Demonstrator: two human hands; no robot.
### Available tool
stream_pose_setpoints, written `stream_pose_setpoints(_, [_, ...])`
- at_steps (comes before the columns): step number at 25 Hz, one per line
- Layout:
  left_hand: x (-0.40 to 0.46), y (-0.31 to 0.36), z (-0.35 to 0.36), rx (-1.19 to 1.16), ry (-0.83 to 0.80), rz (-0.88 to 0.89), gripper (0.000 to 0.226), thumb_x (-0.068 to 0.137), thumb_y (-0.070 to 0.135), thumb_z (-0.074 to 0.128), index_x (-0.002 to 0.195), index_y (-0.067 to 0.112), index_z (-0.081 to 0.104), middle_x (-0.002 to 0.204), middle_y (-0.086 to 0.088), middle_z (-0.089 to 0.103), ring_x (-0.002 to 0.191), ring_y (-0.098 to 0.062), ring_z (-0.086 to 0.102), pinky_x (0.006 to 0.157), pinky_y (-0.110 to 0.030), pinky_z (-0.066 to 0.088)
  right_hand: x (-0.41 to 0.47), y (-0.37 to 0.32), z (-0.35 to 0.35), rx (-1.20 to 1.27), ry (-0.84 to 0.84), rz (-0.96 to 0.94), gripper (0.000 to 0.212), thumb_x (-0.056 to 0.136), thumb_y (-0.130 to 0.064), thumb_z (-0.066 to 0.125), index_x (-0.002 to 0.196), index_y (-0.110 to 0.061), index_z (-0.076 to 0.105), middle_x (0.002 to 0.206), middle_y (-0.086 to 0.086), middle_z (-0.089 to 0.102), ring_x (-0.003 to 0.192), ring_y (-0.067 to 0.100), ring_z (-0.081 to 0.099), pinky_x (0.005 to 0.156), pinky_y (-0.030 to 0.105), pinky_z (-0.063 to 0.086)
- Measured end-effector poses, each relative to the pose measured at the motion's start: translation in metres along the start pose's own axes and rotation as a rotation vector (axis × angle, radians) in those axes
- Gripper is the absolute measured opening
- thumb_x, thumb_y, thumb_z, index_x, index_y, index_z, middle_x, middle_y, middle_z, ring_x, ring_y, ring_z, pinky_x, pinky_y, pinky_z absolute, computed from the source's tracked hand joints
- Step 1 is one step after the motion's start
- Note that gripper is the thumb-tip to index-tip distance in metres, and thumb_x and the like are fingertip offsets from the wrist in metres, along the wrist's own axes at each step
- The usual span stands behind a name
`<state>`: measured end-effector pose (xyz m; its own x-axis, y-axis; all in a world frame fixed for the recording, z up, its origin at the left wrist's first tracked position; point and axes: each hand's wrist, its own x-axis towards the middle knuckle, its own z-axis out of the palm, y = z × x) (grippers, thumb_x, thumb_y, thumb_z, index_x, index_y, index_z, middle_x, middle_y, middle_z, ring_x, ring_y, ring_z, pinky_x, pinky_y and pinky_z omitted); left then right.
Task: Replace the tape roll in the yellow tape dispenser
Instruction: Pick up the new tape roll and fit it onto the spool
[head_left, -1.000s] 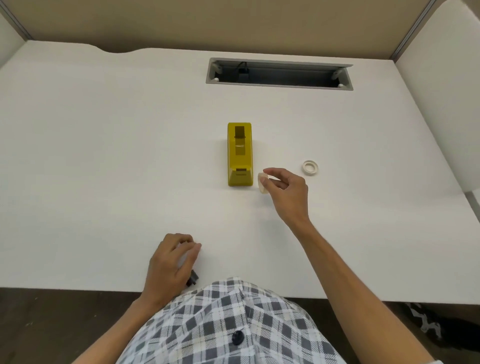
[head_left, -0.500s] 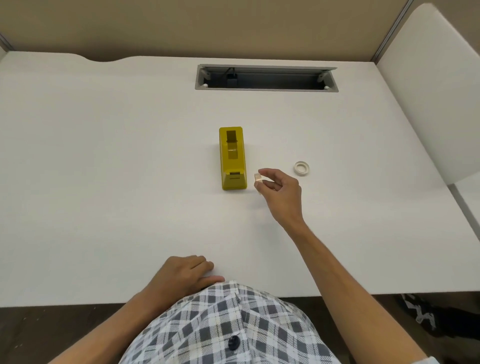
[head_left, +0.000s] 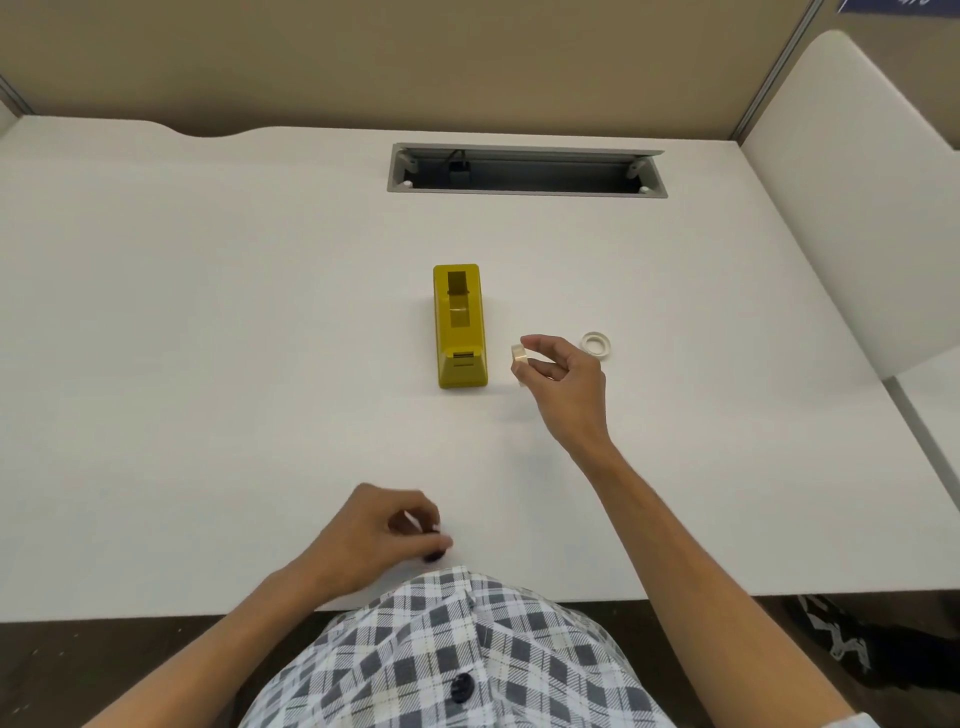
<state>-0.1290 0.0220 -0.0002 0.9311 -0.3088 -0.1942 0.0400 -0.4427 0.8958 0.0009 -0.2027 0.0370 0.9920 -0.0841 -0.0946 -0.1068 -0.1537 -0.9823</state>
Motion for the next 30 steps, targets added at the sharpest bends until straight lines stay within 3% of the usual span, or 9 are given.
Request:
stream_pose_setpoints(5, [0.049, 0.037, -0.017, -0.381, 0.313, -0.142, 0.022, 0.077, 0.008, 0.077, 0.098, 0.013, 0.074, 0.093, -0.002, 0.077, 0.093, -0.014, 0.072, 0.089, -0.024, 0.052, 0.001, -0.009, -0.003, 0.039, -0.016, -0.031, 0.027, 0.082, -0.009, 0.072, 0.102, -0.027, 0.069, 0.105, -0.012, 0.071, 0.090, 0.004, 0.071, 0.083, 0.023, 0.056])
stream_pose_setpoints(9, [0.086, 0.059, -0.021, -0.621, 0.319, -0.155, 0.024, 0.087, 0.011, 0.066, 0.110, 0.010, 0.071, 0.107, -0.007, 0.074, 0.105, -0.020, 0.069, 0.096, -0.030, 0.051, 0.002, -0.015, -0.006, 0.119, -0.081, -0.012, 0.034, 0.081, -0.005, 0.074, 0.110, -0.021, 0.067, 0.111, -0.002, 0.071, 0.093, 0.010, 0.072, 0.086, 0.026, 0.057])
stream_pose_setpoints(12, [0.100, 0.066, -0.019, -0.785, 0.337, -0.145, 0.028, 0.091, 0.013, 0.060, 0.118, 0.006, 0.065, 0.115, -0.011, 0.071, 0.105, -0.023, 0.069, 0.089, -0.028, 0.055, -0.002, -0.018, -0.004, 0.216, -0.181, 0.023, 0.042, 0.080, -0.002, 0.076, 0.118, -0.018, 0.065, 0.116, 0.006, 0.070, 0.099, 0.013, 0.071, 0.083, 0.024, 0.056])
stream_pose_setpoints(15, [0.107, 0.072, -0.015, -0.796, 0.321, -0.124, 0.030, 0.093, 0.020, 0.058, 0.121, 0.009, 0.064, 0.113, -0.010, 0.072, 0.099, -0.025, 0.071, 0.080, -0.026, 0.057, -0.003, -0.023, -0.006, 0.272, -0.259, 0.017, 0.048, 0.079, 0.000, 0.076, 0.122, -0.017, 0.062, 0.118, 0.008, 0.069, 0.100, 0.019, 0.071, 0.086, 0.026, 0.057])
stream_pose_setpoints(18, [0.113, 0.075, -0.012, -0.808, 0.300, -0.098, 0.029, 0.092, 0.017, 0.060, 0.119, 0.009, 0.065, 0.113, -0.008, 0.072, 0.101, -0.025, 0.070, 0.084, -0.027, 0.056, -0.005, -0.026, -0.008, 0.279, -0.296, -0.003, 0.050, 0.078, 0.000, 0.077, 0.122, -0.016, 0.061, 0.116, 0.006, 0.070, 0.099, 0.020, 0.071, 0.085, 0.026, 0.057])
stream_pose_setpoints(24, [0.114, 0.079, -0.014, -0.793, 0.302, -0.074, 0.031, 0.083, 0.010, 0.069, 0.115, 0.007, 0.068, 0.111, -0.009, 0.073, 0.106, -0.024, 0.068, 0.092, -0.030, 0.054, -0.007, -0.027, -0.009, 0.054, -0.202, -0.114, 0.046, 0.073, -0.026, 0.084, 0.114, -0.031, 0.064, 0.114, -0.017, 0.070, 0.110, -0.006, 0.059, 0.091, 0.028, 0.044])
stream_pose_setpoints(27, [0.115, 0.082, -0.015, -0.769, 0.297, -0.069, 0.034, 0.082, 0.010, 0.070, 0.115, 0.006, 0.068, 0.112, -0.010, 0.072, 0.107, -0.024, 0.068, 0.091, -0.029, 0.054, -0.006, -0.026, -0.008, 0.155, -0.240, -0.097, 0.050, 0.072, -0.021, 0.086, 0.117, -0.026, 0.063, 0.115, -0.010, 0.071, 0.111, 0.004, 0.064, 0.093, 0.029, 0.050])
stream_pose_setpoints(30, [0.114, 0.084, -0.017, -0.750, 0.287, -0.052, 0.035, 0.080, 0.009, 0.072, 0.115, 0.007, 0.068, 0.113, -0.011, 0.072, 0.108, -0.026, 0.067, 0.095, -0.034, 0.053, -0.003, -0.026, -0.010, 0.217, -0.258, -0.079, 0.056, 0.070, -0.019, 0.088, 0.119, -0.025, 0.062, 0.115, -0.006, 0.070, 0.106, 0.011, 0.068, 0.082, 0.022, 0.056])
